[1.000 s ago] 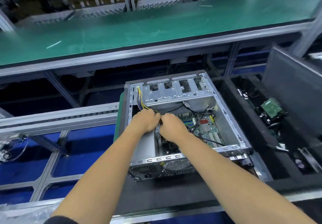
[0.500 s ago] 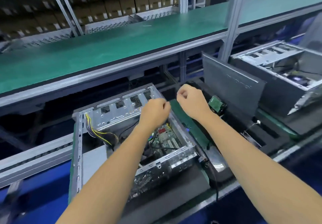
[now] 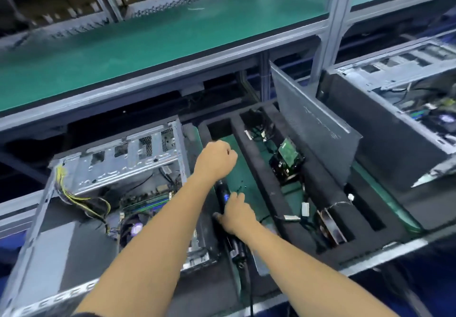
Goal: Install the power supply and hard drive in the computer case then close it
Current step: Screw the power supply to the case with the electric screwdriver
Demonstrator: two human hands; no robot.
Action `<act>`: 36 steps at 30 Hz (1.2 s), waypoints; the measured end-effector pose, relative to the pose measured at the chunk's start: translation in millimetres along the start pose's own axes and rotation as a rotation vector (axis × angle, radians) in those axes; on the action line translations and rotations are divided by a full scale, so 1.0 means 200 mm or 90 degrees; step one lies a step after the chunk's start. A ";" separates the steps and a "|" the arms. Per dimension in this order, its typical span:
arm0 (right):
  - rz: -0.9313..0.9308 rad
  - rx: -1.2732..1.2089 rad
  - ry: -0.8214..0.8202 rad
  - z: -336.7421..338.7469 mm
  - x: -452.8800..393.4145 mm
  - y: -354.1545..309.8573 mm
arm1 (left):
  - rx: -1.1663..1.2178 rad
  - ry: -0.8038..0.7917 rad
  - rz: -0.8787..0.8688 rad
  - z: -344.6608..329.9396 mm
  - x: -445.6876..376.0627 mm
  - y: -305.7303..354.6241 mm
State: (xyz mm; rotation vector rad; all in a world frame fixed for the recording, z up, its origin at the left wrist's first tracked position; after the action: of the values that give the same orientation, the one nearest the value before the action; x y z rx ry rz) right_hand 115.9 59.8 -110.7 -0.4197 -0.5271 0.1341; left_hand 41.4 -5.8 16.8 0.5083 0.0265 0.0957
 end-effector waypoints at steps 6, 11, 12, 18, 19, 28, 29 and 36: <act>0.053 0.027 -0.050 0.04 -0.07 0.03 | -0.033 -0.015 0.086 -0.06 -0.02 -0.12; 0.020 -0.232 -0.081 0.22 -0.15 0.19 | -0.017 0.019 0.152 -0.10 -0.09 -0.15; 0.023 -0.293 -0.069 0.27 -0.16 0.23 | 0.000 0.023 0.180 -0.11 -0.10 -0.15; 0.058 -0.693 -0.155 0.62 -0.23 0.34 | 0.161 -0.096 0.313 -0.32 -0.11 -0.06; 0.064 -0.712 -0.165 0.65 -0.23 0.35 | 0.280 -0.115 0.339 -0.37 -0.10 -0.04; 0.082 -0.696 -0.287 0.56 -0.18 0.38 | 0.538 -0.041 0.429 -0.51 -0.16 -0.01; 0.095 -0.698 -0.312 0.54 -0.17 0.38 | 0.547 -0.015 0.447 -0.51 -0.16 -0.04; 0.088 -0.675 -0.255 0.52 -0.23 0.42 | 0.459 0.018 0.481 -0.57 -0.12 -0.18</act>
State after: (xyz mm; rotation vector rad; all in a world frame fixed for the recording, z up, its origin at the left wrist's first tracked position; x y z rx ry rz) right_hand 22.2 161.5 -85.7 -1.4851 -0.9496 0.0596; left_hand 14.6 15.0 -100.7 1.2193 -0.1104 0.8540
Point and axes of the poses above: each hand's wrist, its own x-axis away from the middle knuckle, its own z-axis out of the back of the hand, y = z × x, the point moved 5 cm from there along -x, towards the middle knuckle, and after that the axes turned 3 degrees about x, right-handed, at the moved point
